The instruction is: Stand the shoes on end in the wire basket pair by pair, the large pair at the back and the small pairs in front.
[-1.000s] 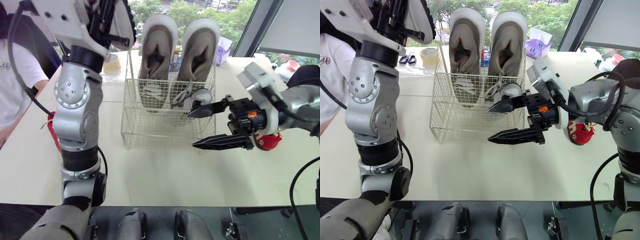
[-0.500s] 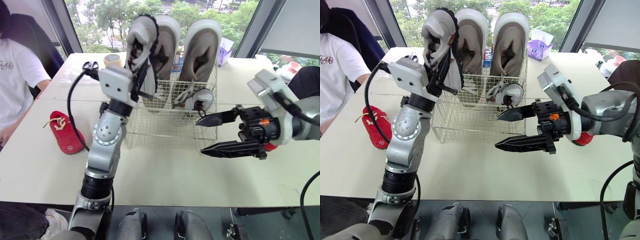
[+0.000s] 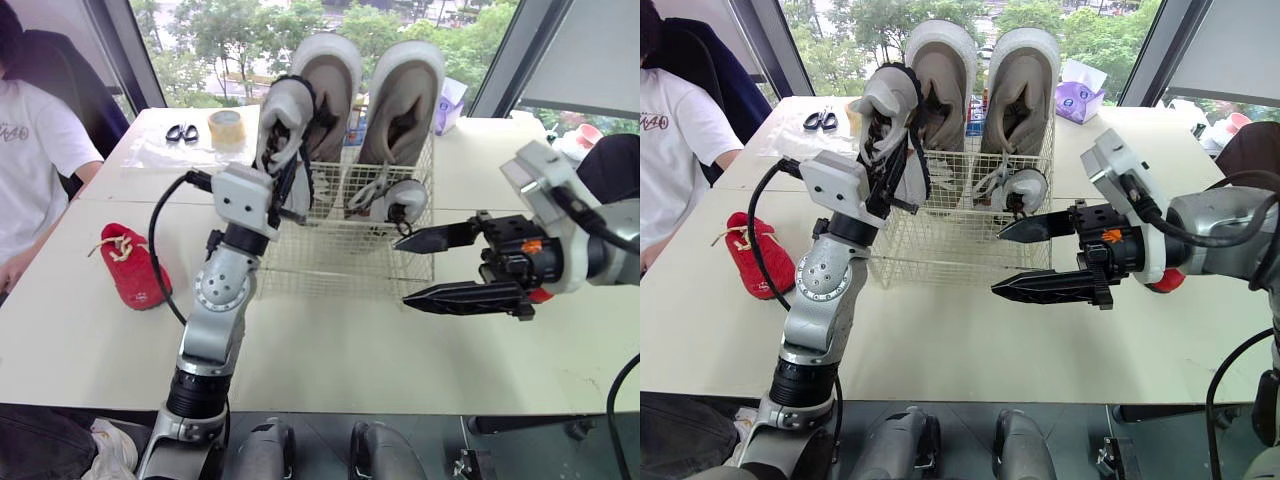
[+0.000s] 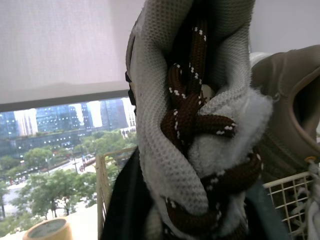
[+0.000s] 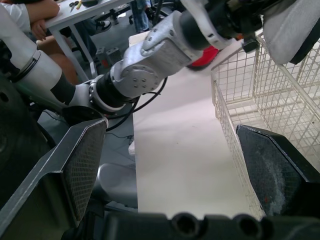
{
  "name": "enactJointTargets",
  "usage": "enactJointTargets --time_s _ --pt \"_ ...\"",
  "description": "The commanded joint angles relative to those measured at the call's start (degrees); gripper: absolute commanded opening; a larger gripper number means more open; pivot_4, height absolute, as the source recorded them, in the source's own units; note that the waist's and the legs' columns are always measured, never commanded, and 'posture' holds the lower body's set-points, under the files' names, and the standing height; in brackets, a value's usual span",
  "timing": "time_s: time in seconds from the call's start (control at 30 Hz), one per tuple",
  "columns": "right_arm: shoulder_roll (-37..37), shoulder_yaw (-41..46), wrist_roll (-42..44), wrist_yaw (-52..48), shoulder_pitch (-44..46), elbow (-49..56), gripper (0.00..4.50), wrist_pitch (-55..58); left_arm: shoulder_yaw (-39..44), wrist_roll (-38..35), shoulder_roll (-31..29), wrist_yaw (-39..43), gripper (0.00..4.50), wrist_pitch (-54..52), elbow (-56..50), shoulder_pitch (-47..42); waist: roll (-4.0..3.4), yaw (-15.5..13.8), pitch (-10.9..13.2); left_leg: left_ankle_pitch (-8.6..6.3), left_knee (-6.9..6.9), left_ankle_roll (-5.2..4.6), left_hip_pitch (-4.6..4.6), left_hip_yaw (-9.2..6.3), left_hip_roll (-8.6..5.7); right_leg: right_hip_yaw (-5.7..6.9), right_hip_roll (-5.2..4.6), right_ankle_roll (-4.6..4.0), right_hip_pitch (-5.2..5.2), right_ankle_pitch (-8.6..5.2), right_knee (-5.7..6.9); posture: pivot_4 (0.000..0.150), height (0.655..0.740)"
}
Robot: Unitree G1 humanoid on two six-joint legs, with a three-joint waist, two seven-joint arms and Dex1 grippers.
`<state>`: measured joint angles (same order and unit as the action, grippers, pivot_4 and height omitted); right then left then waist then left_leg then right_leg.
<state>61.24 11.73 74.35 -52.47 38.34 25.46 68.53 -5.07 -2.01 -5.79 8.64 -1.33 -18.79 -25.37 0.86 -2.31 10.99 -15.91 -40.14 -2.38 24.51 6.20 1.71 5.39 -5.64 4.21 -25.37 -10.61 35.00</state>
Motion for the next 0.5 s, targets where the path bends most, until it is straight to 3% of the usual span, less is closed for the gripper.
enactJointTargets --time_s 0.03,0.1,0.13,0.5 --pt "-0.3 0.5 -0.7 -0.6 -0.2 0.3 4.5 -1.8 -1.5 -1.0 0.2 1.4 3.12 -4.0 -0.8 2.3 -0.03 0.0 0.0 0.0 0.0 0.0 -0.01 0.0 0.0 0.0 0.0 -0.02 0.01 -0.01 0.0 0.15 0.74" --pt "-0.5 0.3 -1.1 -0.9 -0.6 0.3 4.5 -2.3 -0.9 -0.9 0.2 1.2 4.14 -4.9 -1.8 2.7 -0.02 0.0 0.0 0.0 0.0 0.0 -0.01 0.0 0.0 0.0 0.0 -0.16 0.0 -0.09 0.0 0.15 0.74" --pt "-0.5 0.1 -1.5 -1.2 -0.7 0.2 4.5 -2.5 -0.6 -0.8 0.2 1.0 4.45 -5.3 -2.1 2.8 -0.02 0.1 0.0 0.0 0.0 0.0 -0.01 0.0 0.0 0.0 0.01 -0.16 -0.01 -0.1 0.0 0.15 0.74" --pt "0.0 -0.4 -3.4 -3.0 -1.9 -0.1 4.5 -3.7 1.9 -2.9 -2.9 2.8 4.45 -13.3 -8.4 3.0 -0.02 0.1 0.0 0.0 0.01 0.0 0.01 0.0 0.02 0.0 0.02 -0.17 -0.05 -0.1 0.0 0.15 0.74"
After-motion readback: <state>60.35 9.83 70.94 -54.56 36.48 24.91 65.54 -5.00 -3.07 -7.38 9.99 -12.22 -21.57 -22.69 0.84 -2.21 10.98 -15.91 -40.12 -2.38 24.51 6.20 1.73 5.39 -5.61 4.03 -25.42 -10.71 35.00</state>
